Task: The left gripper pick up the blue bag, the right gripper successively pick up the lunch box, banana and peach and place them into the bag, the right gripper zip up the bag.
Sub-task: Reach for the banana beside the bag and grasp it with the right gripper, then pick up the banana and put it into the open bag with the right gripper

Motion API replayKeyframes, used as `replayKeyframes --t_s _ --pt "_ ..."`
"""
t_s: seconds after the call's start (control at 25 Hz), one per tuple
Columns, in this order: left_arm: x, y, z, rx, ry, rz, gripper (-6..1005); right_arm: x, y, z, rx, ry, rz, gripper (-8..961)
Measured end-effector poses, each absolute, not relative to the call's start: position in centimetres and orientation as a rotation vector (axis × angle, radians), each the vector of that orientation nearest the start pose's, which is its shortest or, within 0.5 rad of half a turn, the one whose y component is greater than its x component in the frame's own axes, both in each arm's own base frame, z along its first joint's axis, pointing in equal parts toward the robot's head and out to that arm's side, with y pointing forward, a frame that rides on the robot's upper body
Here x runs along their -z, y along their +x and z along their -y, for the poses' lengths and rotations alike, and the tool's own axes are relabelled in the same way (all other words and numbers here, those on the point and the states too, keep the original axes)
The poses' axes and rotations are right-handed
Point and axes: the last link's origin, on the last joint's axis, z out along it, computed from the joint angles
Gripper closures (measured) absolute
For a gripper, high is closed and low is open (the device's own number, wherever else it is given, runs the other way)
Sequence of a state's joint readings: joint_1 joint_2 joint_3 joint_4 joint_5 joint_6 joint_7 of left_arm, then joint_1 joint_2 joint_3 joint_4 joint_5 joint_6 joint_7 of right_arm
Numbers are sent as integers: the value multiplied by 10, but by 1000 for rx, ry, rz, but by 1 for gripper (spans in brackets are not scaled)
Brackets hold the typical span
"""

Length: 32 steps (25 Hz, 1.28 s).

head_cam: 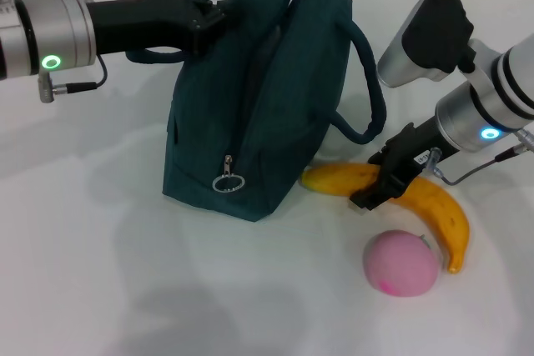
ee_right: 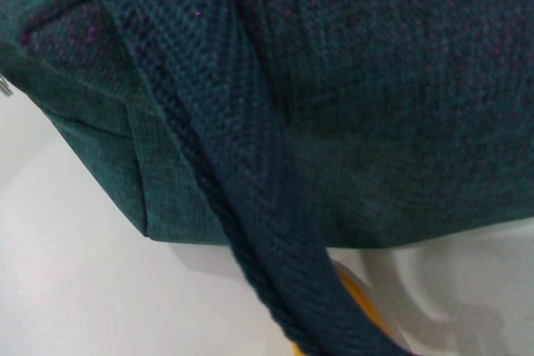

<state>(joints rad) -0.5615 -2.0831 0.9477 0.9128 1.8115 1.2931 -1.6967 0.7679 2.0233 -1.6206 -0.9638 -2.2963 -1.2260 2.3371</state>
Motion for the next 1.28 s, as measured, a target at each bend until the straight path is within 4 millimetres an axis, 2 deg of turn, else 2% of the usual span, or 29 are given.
replayKeyframes --t_s 0.44,0.48,0.68,0.96,1.0,1.28 --pt "-23 -203 -388 687 -2555 628 956 64 167 -375 388 -2839 -578 256" --pt "-23 -203 -388 686 -2554 629 956 61 166 -375 367 -2831 -566 308" --pt "-24 -204 -388 685 -2553 629 956 52 167 -376 309 -2803 -555 438" --pt "-27 -205 -388 688 -2541 631 956 31 170 -381 212 -2754 -584 488" --pt "-27 -205 -388 688 -2541 630 956 18 175 -383 165 -2720 -610 492" --pt "-32 -208 -388 719 -2508 634 956 -15 193 -385 39 -2649 -673 513"
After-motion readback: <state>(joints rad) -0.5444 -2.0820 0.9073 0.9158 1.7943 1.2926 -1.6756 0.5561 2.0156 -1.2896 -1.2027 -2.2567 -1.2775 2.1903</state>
